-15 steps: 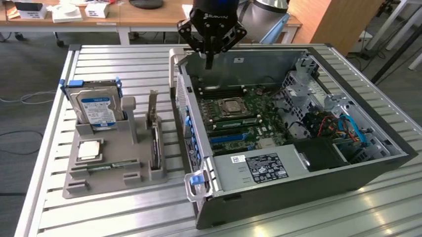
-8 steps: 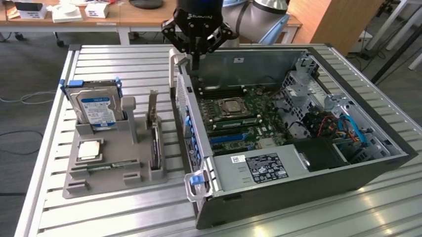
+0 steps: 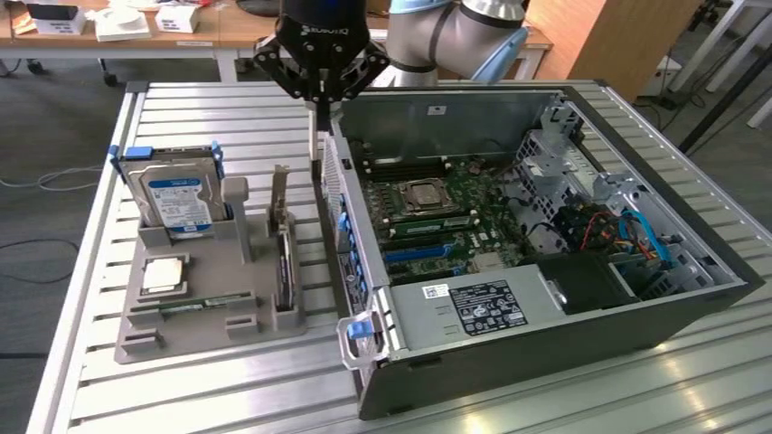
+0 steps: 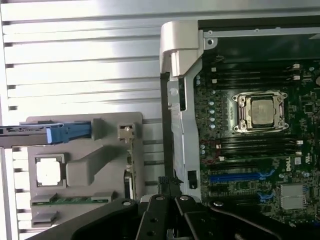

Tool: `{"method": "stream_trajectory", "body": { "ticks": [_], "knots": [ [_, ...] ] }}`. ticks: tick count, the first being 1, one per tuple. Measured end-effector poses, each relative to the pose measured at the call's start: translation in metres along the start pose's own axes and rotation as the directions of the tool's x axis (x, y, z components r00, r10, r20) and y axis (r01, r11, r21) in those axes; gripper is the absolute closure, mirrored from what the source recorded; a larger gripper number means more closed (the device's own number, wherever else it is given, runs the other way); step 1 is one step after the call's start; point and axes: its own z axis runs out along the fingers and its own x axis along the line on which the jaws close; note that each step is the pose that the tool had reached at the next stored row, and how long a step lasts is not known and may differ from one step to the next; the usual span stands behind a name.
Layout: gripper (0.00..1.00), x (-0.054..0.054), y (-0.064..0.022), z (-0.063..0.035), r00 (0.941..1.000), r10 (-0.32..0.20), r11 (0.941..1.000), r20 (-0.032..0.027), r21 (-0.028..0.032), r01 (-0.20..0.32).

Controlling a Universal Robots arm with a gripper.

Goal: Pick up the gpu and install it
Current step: 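Reach for the gpu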

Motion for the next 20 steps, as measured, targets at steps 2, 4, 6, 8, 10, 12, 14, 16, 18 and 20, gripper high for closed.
{"method": "stream_trajectory", "body": {
  "ticks": [2,4,6,8,10,12,14,16,18,20],
  "knots": [
    [0.89,0.009,-0.0006,0.0002,1.0000,0.000,1.0000,-0.0027,0.0002,0.000],
    [0.89,0.016,-0.0012,0.0004,1.0000,0.000,1.0000,-0.0057,0.0004,0.000],
    [0.89,0.022,-0.0017,0.0007,1.0000,0.000,1.0000,-0.0090,0.0007,0.000],
    [0.89,0.023,-0.0018,0.0008,0.9999,0.001,1.0000,-0.0108,0.0007,-0.001],
    [0.89,0.023,-0.0018,0.0008,0.9999,0.001,1.0000,-0.0110,0.0008,-0.001],
    [0.89,0.023,-0.0018,0.0007,0.9999,0.001,1.0000,-0.0110,0.0008,-0.001],
    [0.89,0.024,-0.0026,0.0006,0.9999,0.000,1.0000,-0.0107,0.0007,0.000],
    [0.89,0.025,-0.0066,0.0005,1.0000,0.001,1.0000,-0.0099,-0.0009,-0.001],
    [0.89,0.026,-0.0110,0.0003,1.0000,0.000,1.0000,-0.0096,-0.0025,0.000],
    [0.89,0.026,-0.0161,0.0001,1.0000,0.000,1.0000,-0.0095,-0.0034,0.000]
  ]
}}
